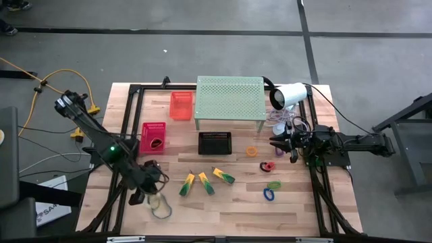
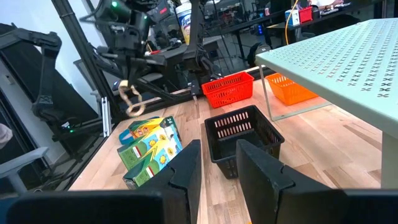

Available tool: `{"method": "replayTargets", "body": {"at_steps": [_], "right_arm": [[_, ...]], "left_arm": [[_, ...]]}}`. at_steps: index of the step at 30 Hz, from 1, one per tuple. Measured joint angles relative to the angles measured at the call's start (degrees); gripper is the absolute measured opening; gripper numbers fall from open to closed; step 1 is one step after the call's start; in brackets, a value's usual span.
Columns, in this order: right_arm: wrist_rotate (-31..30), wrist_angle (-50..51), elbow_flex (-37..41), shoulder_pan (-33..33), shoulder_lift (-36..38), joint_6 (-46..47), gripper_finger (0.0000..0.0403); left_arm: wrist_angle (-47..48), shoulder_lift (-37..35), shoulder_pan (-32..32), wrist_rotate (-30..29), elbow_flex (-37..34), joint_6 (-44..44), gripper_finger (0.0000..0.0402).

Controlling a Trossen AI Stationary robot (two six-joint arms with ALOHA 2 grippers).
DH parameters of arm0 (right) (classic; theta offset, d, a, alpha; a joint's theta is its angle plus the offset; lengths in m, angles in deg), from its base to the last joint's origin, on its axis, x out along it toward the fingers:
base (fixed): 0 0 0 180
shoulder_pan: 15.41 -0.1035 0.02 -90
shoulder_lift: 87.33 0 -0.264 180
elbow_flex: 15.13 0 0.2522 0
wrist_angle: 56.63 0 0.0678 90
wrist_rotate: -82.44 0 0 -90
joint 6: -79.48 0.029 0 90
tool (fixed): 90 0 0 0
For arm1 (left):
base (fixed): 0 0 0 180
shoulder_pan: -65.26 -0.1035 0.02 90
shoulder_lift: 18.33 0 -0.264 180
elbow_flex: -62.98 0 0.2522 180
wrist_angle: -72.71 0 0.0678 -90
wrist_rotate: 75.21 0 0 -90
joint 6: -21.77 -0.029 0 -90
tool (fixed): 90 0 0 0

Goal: Pick & Place Office Desk Supplies
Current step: Put the white rubber band into the orange bin on the shelf

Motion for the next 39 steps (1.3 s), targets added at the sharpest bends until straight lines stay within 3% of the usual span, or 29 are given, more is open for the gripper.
{"method": "replayTargets", "body": {"at_steps": [11, 17, 27, 39], "right_arm": [[0.00, -0.02, 0.02, 0.00, 0.00, 0.00, 0.0090], [-0.02, 0.00, 0.02, 0.00, 0.00, 0.00, 0.0090], [0.00, -0.01, 0.01, 0.00, 0.00, 0.00, 0.0090], [0.00, 0.00, 0.01, 0.00, 0.00, 0.00, 0.0090]], "left_arm": [[0.27, -3.84, -0.25, -10.87, 0.02, 2.58, 0.0001], [0.52, -3.91, -3.91, -13.76, 0.02, 2.40, 0.0001], [4.35, -4.50, -15.85, -14.21, 0.02, 1.62, 0.0001], [12.07, -13.06, -24.70, -14.16, 0.02, -3.39, 0.0001]]}}
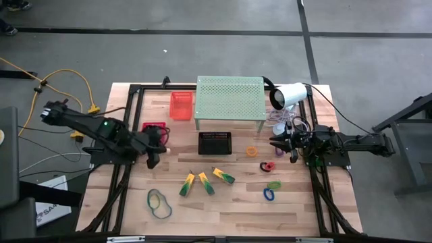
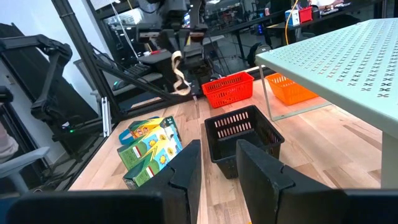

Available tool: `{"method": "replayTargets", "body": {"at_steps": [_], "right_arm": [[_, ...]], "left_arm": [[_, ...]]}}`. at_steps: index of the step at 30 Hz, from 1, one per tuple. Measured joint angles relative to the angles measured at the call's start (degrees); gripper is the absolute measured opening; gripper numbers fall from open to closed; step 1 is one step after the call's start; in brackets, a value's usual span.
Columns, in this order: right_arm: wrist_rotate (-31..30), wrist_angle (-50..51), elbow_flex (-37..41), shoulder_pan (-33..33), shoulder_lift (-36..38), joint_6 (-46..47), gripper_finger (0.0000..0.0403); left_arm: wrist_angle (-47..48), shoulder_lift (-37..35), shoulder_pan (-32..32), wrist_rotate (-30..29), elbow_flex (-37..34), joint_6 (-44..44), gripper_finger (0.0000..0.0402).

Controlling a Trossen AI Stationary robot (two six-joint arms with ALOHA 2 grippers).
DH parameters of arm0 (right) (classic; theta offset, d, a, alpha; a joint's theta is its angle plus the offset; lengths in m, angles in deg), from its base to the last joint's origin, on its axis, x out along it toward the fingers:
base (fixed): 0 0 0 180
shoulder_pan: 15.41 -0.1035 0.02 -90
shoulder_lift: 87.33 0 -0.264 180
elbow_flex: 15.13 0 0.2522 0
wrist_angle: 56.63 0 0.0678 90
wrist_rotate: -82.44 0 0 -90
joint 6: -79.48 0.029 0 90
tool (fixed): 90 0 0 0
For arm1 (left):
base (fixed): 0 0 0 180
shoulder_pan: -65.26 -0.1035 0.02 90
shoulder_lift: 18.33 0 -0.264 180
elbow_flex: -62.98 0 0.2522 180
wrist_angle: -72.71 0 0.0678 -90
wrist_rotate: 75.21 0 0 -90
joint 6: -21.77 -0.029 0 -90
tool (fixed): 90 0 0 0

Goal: Pick & Place Office Desk Supplies
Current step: Put the white rubber band into the orange bin on the shelf

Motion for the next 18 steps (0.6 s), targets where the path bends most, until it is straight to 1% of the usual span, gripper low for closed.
{"method": "replayTargets", "body": {"at_steps": [4, 10, 13, 18], "right_arm": [[-0.01, 0.00, 0.02, 0.00, 0.02, 0.00, 0.0090], [-0.02, -0.02, 0.02, 0.00, 0.00, 0.00, 0.0090], [0.00, 0.00, 0.01, 0.00, 0.00, 0.00, 0.0090], [-0.02, 0.00, -0.01, 0.00, 0.00, 0.00, 0.0090]], "left_arm": [[2.76, -2.86, -2.99, -0.10, 0.00, 0.00, 0.0001], [6.47, -6.20, -8.08, -2.31, 0.02, 0.00, 0.0001], [9.96, -7.10, -10.74, -3.59, 0.02, 0.02, 0.0001], [13.06, -7.90, -15.24, -4.54, 0.02, 0.04, 0.0001]]}}
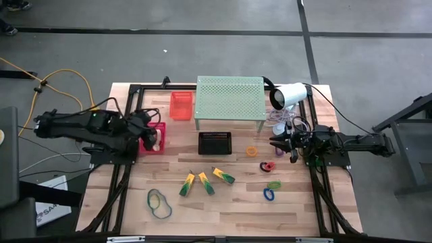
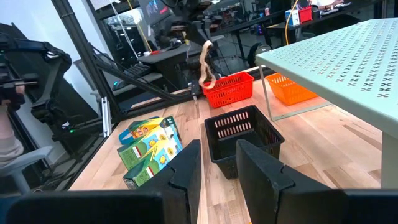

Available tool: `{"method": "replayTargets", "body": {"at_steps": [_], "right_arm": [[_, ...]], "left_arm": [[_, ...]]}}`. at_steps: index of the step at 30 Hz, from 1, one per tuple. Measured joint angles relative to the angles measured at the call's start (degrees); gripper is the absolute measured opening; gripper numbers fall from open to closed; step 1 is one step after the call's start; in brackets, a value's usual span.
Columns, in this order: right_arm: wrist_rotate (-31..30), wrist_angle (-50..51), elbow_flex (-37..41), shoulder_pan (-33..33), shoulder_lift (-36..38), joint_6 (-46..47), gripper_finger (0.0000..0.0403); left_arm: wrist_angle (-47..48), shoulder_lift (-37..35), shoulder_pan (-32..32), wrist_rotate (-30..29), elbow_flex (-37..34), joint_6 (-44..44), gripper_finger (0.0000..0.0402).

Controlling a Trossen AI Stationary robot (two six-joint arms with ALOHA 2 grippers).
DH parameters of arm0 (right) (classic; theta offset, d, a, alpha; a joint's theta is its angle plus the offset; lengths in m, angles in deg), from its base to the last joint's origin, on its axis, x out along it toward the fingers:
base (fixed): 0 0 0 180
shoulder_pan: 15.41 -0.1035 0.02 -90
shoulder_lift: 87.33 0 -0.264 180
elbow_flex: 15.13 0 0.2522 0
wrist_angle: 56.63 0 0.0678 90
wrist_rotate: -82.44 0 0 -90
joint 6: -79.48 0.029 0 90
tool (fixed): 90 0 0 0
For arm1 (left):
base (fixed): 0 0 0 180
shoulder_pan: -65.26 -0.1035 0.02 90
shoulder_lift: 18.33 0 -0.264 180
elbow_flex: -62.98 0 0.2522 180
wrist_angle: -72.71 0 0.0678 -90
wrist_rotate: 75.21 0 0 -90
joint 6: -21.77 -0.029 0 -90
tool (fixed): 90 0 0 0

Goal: Pick & Place Office Desk Supplies
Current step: Put the white rubber band into the orange bin on the shelf

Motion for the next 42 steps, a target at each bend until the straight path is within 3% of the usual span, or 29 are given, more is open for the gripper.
{"method": "replayTargets", "body": {"at_steps": [15, 42], "right_arm": [[0.02, -0.02, 0.02, 0.00, 0.02, 0.00, 0.0090], [0.02, -0.02, 0.02, 0.00, 0.00, 0.00, 0.0090]], "left_arm": [[8.53, 5.30, -5.80, -1.10, 0.00, -0.29, 0.0001], [12.17, 30.90, -5.74, 2.54, -0.12, 5.96, 0.0001]]}}
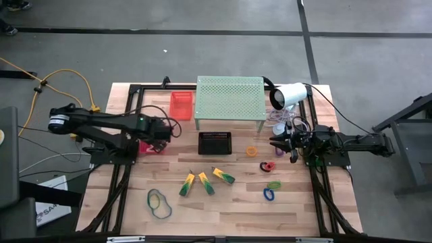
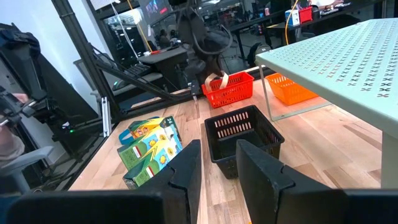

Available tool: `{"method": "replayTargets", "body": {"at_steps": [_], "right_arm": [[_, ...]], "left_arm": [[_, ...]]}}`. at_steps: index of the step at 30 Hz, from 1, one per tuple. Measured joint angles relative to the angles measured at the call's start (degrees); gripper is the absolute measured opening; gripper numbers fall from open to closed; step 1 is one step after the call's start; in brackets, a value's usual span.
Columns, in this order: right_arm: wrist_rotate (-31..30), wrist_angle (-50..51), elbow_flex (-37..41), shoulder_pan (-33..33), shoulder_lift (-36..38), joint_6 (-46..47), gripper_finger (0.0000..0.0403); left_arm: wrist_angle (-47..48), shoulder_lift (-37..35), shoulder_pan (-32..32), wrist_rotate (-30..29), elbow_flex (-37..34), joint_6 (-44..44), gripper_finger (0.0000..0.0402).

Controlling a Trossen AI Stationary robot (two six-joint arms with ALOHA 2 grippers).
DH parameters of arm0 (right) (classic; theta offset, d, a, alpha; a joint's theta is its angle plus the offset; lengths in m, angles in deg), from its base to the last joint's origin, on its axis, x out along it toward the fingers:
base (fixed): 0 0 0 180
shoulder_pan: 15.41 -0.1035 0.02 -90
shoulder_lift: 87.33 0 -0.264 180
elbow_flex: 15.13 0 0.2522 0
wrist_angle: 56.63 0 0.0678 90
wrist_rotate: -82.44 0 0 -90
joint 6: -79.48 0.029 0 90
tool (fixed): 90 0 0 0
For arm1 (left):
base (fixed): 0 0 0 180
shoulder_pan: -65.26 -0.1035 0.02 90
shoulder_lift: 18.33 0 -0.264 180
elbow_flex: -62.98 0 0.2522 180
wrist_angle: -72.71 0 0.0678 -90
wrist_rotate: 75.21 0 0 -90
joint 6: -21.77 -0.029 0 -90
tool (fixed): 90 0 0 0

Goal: Pick & Place Office Desk Supplies
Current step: Put the white rubber band into the orange bin on the shelf

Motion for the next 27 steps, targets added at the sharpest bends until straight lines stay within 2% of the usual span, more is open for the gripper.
{"method": "replayTargets", "body": {"at_steps": [5, 13, 27], "right_arm": [[0.00, 0.00, 0.00, 0.00, 0.00, 0.00, 0.0090], [-0.01, 0.02, -0.02, 0.00, 0.00, 0.00, 0.0090], [-0.01, 0.01, -0.01, 0.00, 0.00, 0.00, 0.0090]], "left_arm": [[0.02, 3.02, 0.00, 0.88, 0.00, 1.51, 0.0005], [0.08, 3.16, 0.00, 0.91, 0.00, -0.26, 0.0035], [0.12, 3.14, 0.00, -0.62, 0.00, -0.36, 0.0122]]}}
